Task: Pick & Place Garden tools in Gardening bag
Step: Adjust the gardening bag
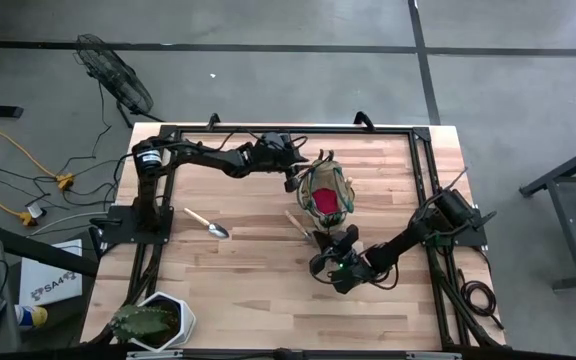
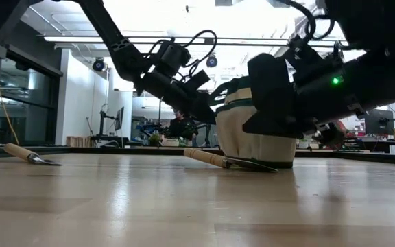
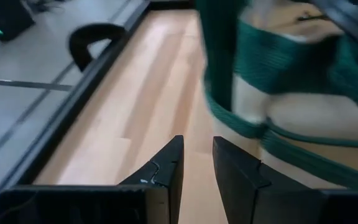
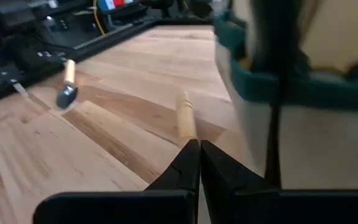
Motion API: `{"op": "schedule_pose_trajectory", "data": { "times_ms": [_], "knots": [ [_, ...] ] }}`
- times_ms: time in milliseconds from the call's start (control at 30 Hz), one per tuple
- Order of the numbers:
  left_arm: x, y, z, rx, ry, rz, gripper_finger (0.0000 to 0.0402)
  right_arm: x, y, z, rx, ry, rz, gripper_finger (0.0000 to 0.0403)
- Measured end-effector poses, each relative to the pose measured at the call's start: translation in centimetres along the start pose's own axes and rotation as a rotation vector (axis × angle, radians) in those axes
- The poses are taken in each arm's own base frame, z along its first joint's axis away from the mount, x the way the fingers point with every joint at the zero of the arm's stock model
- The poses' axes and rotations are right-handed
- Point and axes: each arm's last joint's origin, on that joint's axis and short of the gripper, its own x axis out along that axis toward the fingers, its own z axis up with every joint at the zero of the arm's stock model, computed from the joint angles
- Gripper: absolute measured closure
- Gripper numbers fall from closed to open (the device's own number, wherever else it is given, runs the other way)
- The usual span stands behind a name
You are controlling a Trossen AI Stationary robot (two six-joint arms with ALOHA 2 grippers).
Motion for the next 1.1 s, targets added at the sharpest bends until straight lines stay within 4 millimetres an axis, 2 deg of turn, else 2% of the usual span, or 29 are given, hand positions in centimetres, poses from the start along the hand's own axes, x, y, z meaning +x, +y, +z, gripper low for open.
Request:
{"op": "schedule_pose_trajectory", "data": {
  "times_ms": [267, 800, 1100],
  "knots": [
    [0.1, -1.3, -0.3, -0.02, 0.042, -0.087, 0.032, -1.0, -0.6, -0.4, 0.032, -0.006, -0.035, 0.0399],
    [0.1, -6.0, -0.3, 0.02, 0.105, -0.204, 0.032, -2.1, -1.4, -1.2, 0.007, 0.028, -0.05, 0.0399],
    [-0.1, -7.6, -0.7, 0.029, 0.17, -0.25, 0.032, -2.8, -2.4, -1.6, 0.01, 0.082, -0.079, 0.0399]
  ]
}}
